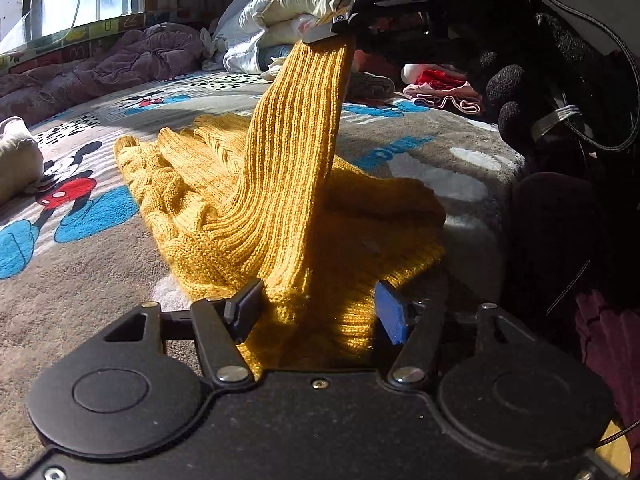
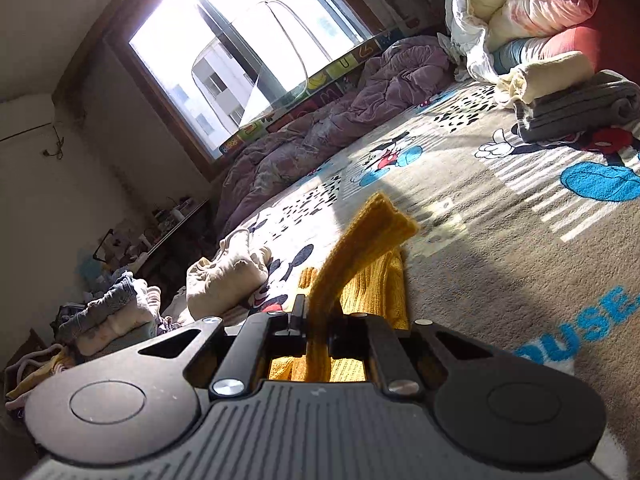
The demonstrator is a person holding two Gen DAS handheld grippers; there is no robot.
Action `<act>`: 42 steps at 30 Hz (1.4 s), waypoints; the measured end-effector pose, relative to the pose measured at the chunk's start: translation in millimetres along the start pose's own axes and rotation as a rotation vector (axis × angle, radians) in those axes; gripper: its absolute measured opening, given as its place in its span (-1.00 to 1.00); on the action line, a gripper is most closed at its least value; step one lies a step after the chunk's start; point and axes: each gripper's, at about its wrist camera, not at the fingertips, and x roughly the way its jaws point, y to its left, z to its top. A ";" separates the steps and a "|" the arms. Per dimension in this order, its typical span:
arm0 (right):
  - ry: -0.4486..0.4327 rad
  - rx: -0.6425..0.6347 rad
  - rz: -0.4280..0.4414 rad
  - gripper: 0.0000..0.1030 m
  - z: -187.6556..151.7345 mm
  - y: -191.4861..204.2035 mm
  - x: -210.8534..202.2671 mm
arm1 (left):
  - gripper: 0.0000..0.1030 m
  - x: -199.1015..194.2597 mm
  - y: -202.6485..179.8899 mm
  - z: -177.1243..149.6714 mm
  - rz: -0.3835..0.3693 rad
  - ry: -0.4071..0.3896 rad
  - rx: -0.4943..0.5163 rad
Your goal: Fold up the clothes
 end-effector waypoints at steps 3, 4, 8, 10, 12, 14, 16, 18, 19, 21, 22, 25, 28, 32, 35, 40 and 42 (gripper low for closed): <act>0.032 -0.023 -0.010 -0.79 8.1 14.3 18.8 | 0.19 -0.9 7.0 -1.7 -0.033 0.002 -0.036; 0.045 -0.042 -0.018 -0.79 11.3 21.7 27.7 | 0.19 -1.4 9.0 -2.4 -0.043 -0.001 -0.040; 0.104 -0.113 -0.066 -0.79 22.4 48.5 67.0 | 0.19 -2.8 15.8 -2.0 -0.081 -0.006 -0.078; 0.137 -0.141 -0.084 -0.79 24.7 59.9 86.3 | 0.19 -3.2 19.2 -2.0 -0.095 -0.011 -0.096; 0.167 -0.194 -0.114 -0.79 24.1 73.7 107.8 | 0.20 -3.3 23.5 -1.8 -0.114 -0.019 -0.126; 0.197 -0.248 -0.155 -0.79 20.4 84.5 128.8 | 0.21 -3.4 27.8 -1.6 -0.133 -0.026 -0.156; 0.234 -0.275 -0.188 -0.75 15.8 90.8 149.6 | 0.22 -4.3 31.1 -1.8 -0.150 -0.033 -0.184; 0.271 -0.275 -0.202 -0.68 10.9 93.6 169.1 | 0.22 -5.3 35.4 -2.5 -0.168 -0.040 -0.210; 0.281 -0.274 -0.190 -0.47 10.7 94.5 173.8 | 0.22 -5.9 36.8 -3.0 -0.174 -0.044 -0.218; 0.251 -0.279 -0.153 -0.05 12.5 98.5 170.8 | 0.22 -6.9 38.5 -4.1 -0.183 -0.050 -0.233; 0.234 -0.282 -0.134 0.12 13.5 100.5 169.1 | 0.22 -7.1 38.5 -4.2 -0.186 -0.052 -0.234; 0.178 -0.239 -0.065 0.17 23.9 91.7 159.3 | 0.22 -8.3 38.3 -5.8 -0.196 -0.058 -0.245; 0.155 -0.157 -0.044 0.17 28.1 69.9 154.2 | 0.22 -7.0 40.7 -6.1 -0.203 -0.057 -0.252; 0.270 -0.192 -0.072 0.18 16.5 58.1 173.8 | 0.28 -5.4 41.3 -5.2 -0.211 -0.054 -0.257; 0.374 -0.325 -0.035 0.16 -4.5 71.7 190.8 | 0.29 -4.1 43.6 -4.9 -0.217 -0.054 -0.266; 0.500 -0.606 0.031 -0.14 -36.6 107.1 211.8 | 0.29 -2.9 46.5 -5.5 -0.223 -0.056 -0.271; 0.552 -0.715 0.012 -0.25 -46.8 115.1 219.6 | 0.29 -3.2 47.2 -5.6 -0.224 -0.056 -0.270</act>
